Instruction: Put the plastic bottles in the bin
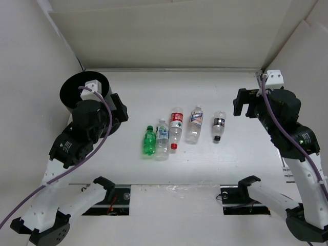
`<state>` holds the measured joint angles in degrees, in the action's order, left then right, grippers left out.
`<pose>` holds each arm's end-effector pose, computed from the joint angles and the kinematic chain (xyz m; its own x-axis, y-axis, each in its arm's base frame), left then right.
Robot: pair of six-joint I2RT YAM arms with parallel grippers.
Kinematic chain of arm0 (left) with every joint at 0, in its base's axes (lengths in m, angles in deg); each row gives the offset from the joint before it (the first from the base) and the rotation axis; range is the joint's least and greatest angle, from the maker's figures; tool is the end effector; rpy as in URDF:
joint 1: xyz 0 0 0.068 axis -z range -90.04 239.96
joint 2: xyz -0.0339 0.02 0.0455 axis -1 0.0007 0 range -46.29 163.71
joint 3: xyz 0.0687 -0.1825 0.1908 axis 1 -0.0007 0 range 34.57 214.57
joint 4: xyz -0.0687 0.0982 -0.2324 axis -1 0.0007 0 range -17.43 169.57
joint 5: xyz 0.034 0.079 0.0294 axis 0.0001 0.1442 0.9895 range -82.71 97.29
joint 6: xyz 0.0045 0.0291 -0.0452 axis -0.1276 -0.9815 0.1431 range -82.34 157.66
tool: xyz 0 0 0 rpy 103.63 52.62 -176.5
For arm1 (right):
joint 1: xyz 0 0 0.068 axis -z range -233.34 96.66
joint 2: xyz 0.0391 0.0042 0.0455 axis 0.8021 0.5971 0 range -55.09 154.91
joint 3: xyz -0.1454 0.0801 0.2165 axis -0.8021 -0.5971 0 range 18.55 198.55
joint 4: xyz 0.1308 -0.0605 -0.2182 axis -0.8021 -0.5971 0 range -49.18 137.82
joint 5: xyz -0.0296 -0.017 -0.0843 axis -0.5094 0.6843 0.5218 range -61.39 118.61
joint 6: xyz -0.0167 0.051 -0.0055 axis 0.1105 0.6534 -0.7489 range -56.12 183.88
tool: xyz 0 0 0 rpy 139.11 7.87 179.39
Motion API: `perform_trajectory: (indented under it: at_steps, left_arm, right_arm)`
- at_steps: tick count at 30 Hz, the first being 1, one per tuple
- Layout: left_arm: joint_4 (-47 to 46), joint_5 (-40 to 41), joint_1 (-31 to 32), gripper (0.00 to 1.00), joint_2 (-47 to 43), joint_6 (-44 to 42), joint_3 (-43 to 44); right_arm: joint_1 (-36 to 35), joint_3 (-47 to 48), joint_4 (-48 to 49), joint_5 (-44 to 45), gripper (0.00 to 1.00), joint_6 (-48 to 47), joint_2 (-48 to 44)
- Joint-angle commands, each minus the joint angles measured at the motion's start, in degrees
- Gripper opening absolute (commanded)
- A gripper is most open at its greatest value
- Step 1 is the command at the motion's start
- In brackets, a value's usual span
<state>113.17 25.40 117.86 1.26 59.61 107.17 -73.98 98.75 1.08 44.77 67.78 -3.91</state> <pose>0.1308 -0.0568 0.4374 -0.2871 -0.2501 -0.9247 0.0784 0.9559 -0.2829 0.1371 0.0410 0.4577 -0.2903 -0.0394 -0.9561 -0.0710 0.9973 -0.0196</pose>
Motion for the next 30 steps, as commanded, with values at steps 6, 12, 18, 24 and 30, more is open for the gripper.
perform_trajectory:
  at_steps: [6,12,18,24,30]
  left_arm:
    - [-3.33,-2.28,-0.04,0.99,-0.62,0.46,-0.62]
    - [-5.09,-6.85,-0.04,0.99,-0.62,-0.07,-1.76]
    - [-5.62,-8.79,-0.04,0.99,0.0,-0.07,-2.29]
    - [-6.76,-11.07,-0.04,0.99,0.0,-0.07,-3.52]
    - [-7.82,-13.62,-0.04,0.99,0.0,-0.07,-4.57]
  right_arm:
    - [0.34,-2.06,3.58,1.59,1.0,0.93,-1.08]
    - [3.93,-6.19,6.21,-0.95,1.0,2.86,1.99]
    - [6.4,-9.62,9.12,-3.42,1.0,4.09,5.16]
    - [8.51,-14.46,13.69,-6.85,1.0,6.29,13.84]
    - [11.85,-20.52,23.0,-9.64,1.0,6.82,19.38]
